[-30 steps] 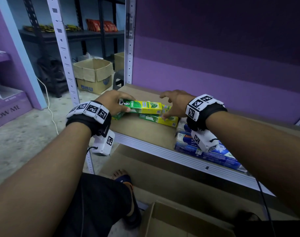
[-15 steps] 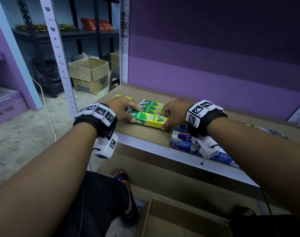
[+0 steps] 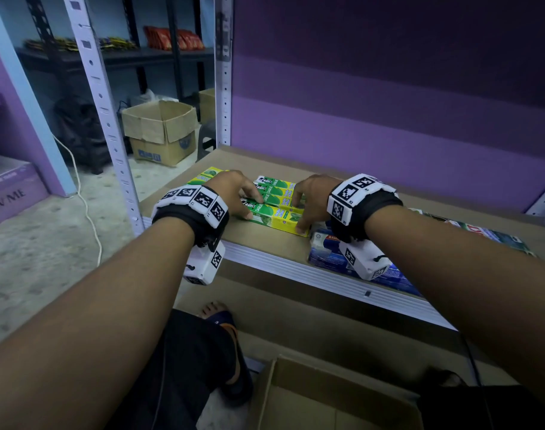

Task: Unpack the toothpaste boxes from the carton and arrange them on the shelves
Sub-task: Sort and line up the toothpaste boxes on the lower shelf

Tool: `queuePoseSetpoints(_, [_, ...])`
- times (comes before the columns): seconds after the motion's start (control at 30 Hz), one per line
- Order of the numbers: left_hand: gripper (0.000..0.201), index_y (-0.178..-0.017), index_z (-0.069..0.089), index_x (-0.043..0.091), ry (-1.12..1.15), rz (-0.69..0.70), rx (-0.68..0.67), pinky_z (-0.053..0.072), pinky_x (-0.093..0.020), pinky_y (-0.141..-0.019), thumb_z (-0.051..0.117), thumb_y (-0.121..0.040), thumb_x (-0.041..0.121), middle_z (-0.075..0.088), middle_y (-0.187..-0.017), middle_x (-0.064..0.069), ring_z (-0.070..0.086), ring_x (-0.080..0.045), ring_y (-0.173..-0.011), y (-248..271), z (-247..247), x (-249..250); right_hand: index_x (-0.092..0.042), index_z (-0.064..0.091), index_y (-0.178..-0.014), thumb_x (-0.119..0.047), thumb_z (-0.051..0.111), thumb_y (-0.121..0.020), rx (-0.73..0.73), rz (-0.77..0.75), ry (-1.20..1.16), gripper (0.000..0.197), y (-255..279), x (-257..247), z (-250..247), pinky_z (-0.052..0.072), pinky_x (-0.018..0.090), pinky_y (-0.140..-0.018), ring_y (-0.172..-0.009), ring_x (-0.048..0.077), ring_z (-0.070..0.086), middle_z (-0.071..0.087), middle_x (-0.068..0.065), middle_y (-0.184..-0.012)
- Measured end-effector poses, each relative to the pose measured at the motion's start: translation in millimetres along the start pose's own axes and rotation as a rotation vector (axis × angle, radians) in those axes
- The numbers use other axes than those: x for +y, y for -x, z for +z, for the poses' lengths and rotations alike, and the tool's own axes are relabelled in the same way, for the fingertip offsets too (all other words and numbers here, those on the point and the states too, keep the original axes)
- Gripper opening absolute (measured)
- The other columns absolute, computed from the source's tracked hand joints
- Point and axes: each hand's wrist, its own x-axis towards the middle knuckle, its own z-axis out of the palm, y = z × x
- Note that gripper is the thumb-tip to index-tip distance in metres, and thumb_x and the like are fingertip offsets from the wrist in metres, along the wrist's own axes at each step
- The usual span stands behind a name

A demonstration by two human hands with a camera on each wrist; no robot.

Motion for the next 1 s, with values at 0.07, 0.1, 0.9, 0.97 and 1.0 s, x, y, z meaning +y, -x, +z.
queuePoseSetpoints(0.07, [0.042, -0.109, 0.075, 0.023, 0.011, -0.002, 0.007, 0.048, -0.032, -0.097, 0.087, -0.070, 0.013, 0.056, -0.110, -0.003, 0.061, -0.021, -0.108, 0, 0, 0, -0.021, 0.067, -0.115, -0.040, 0.087, -0.067, -0.007, 0.005, 0.011, 0.056, -2, 1, 1, 0.043, 0.025, -0.074, -0.098, 0.023, 0.059, 0.062, 0.000, -0.108])
queuePoseSetpoints(0.1, [0.042, -0.109, 0.075, 0.023, 0.015, -0.004, 0.007, 0.048, -0.032, -0.097, 0.087, -0.070, 0.013, 0.058, -0.114, -0.004, 0.062, -0.021, -0.110, 0, 0, 0, -0.020, 0.067, -0.114, -0.038, 0.086, -0.067, -0.007, 0.010, 0.013, 0.054, -3, 1, 1, 0.045, 0.025, -0.074, -0.099, 0.024, 0.061, 0.065, 0.002, -0.109])
queuePoseSetpoints(0.9, [0.010, -0.093, 0.078, 0.029, 0.028, -0.002, 0.194, 0.036, -0.016, -0.086, 0.070, -0.087, 0.027, 0.071, -0.096, 0.015, 0.059, -0.003, -0.098, 15, -16, -22, -0.013, 0.067, -0.112, -0.047, 0.067, -0.085, 0.037, -0.006, 0.072, 0.043, -11, -12, -1, 0.051, 0.032, -0.084, -0.106, 0.029, 0.061, 0.067, 0.008, -0.114])
queuePoseSetpoints(0.97, [0.011, -0.096, 0.076, 0.028, 0.004, -0.039, 0.241, 0.038, -0.018, -0.086, 0.067, -0.089, 0.028, 0.069, -0.104, 0.009, 0.057, -0.008, -0.101, 21, -20, -32, -0.016, 0.063, -0.119, -0.044, 0.066, -0.087, 0.052, -0.020, 0.065, 0.042, -12, -18, 0, 0.046, 0.030, -0.081, -0.110, 0.028, 0.058, 0.064, 0.007, -0.118])
queuePoseSetpoints(1.0, [0.013, -0.098, 0.076, 0.028, 0.006, -0.071, 0.260, 0.041, -0.021, -0.088, 0.066, -0.090, 0.028, 0.069, -0.108, 0.005, 0.058, -0.012, -0.104, 24, -23, -38, -0.018, 0.060, -0.122, -0.044, 0.066, -0.087, 0.054, -0.027, 0.066, 0.044, -14, -23, 0, 0.044, 0.030, -0.080, -0.112, 0.028, 0.057, 0.062, 0.007, -0.121])
